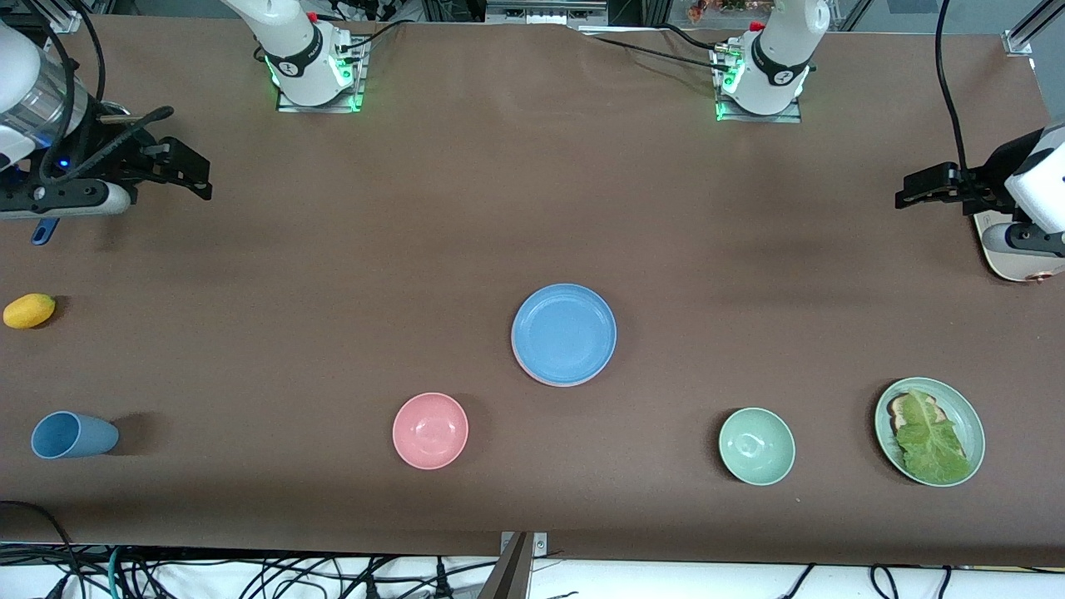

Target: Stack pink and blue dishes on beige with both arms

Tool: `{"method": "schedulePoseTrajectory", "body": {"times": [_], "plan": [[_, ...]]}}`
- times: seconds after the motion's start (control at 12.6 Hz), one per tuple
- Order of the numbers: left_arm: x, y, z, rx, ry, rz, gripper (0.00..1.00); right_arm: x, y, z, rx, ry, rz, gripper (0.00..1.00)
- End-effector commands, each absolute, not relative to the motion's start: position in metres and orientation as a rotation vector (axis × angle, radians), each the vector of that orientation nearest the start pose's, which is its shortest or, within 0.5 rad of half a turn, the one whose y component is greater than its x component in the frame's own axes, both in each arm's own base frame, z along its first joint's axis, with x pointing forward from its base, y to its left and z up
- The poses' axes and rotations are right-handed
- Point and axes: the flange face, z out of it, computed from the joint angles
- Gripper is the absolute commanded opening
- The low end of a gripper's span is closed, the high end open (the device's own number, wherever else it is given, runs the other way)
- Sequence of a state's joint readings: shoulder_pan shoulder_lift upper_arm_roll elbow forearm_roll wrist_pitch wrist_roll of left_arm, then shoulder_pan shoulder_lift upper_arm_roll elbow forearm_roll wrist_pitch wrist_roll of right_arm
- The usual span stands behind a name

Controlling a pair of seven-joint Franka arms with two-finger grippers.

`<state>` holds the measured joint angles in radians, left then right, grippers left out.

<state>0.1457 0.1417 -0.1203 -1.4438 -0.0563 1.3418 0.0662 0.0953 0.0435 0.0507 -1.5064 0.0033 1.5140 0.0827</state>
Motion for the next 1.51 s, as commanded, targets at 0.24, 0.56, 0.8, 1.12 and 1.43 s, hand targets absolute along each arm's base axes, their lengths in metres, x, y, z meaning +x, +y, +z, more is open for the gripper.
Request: {"method": "schedulePoseTrajectory", "body": {"times": [0.24,0.56,0.8,1.12,1.43], "plan": [[0.57,0.011,0.591,-3.224,0.11,0.377,1.0,0.554,0.081,0.637,-3.149,0.041,0.052,1.0],[0.57,0.013,0.591,-3.224,0.107,0.377,1.0,0.553,0.083,0.637,-3.155,0.05,0.05,1.0],[0.57,0.014,0.591,-3.224,0.105,0.379,1.0,0.554,0.082,0.636,-3.157,0.055,0.055,1.0],[0.57,0.013,0.591,-3.225,0.107,0.377,1.0,0.554,0.082,0.636,-3.157,0.052,0.055,1.0],[0.57,0.014,0.591,-3.225,0.105,0.377,1.0,0.55,0.08,0.631,-3.17,0.065,0.056,1.0]]}}
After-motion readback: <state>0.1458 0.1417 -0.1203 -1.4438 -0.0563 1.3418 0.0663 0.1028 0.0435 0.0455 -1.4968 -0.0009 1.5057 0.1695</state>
